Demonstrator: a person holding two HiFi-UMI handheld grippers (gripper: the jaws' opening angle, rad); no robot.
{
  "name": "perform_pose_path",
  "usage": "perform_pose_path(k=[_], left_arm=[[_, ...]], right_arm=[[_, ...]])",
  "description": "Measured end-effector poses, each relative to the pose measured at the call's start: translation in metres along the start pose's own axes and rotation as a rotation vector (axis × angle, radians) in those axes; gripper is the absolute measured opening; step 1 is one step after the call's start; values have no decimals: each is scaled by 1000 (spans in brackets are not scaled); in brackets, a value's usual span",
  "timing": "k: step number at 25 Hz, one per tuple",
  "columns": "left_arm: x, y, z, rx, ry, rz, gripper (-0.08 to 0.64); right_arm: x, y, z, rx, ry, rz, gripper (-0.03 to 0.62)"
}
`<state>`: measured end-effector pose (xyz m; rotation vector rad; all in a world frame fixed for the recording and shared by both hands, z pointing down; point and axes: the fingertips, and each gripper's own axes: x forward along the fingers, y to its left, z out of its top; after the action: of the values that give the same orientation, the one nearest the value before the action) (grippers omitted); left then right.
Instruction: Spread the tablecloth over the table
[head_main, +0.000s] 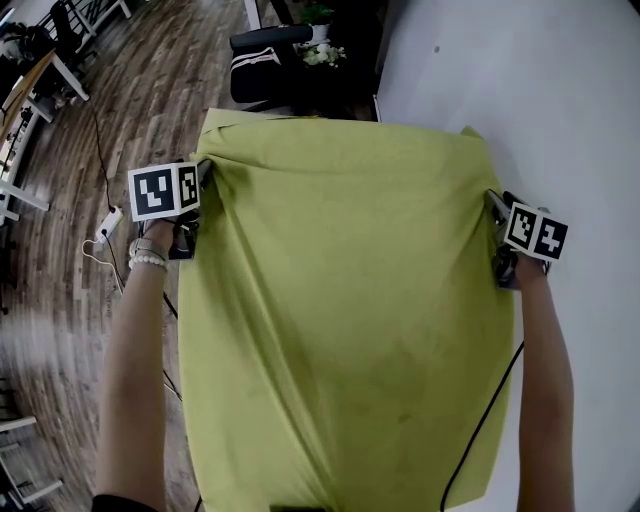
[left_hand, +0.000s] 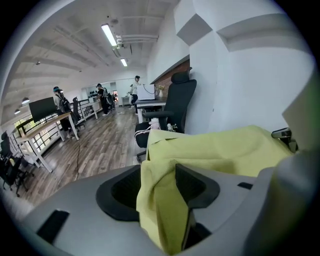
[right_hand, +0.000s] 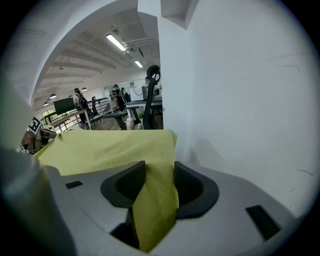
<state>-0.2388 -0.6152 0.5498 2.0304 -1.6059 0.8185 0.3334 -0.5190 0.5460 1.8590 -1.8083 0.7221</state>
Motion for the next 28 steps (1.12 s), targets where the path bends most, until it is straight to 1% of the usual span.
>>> perform_pose_path(k=[3, 4, 7, 10, 15, 20, 23, 25, 28], left_arm=[[-13, -3, -10, 18, 13, -7, 232], [-20, -5, -14, 12, 9, -24, 232], [-47, -8, -32, -42, -4, -85, 233], [-80, -11, -60, -56, -1, -116, 232], [-153, -24, -122, -90, 20, -145, 232], [-232, -44, -173, -110, 17, -139, 232], [-281, -59, -208, -155, 22, -132, 232], [-309, -66, -233, -170, 34, -120, 232], [-341, -76, -274, -167, 67, -94, 232]], right_arm=[[-7, 3, -3, 0, -22, 13, 198], [-12, 5, -6, 5, -31, 21, 198], [-34, 6, -21, 12, -36, 29, 198], [-61, 2, -41, 30, -35, 36, 198], [-122, 0, -81, 47, -35, 86, 198], [-193, 0, -115, 39, -50, 106, 198], [-236, 6, -141, 34, -41, 128, 198], [-259, 13, -159, 33, -32, 151, 198], [-288, 19, -193, 12, -1, 172, 198]])
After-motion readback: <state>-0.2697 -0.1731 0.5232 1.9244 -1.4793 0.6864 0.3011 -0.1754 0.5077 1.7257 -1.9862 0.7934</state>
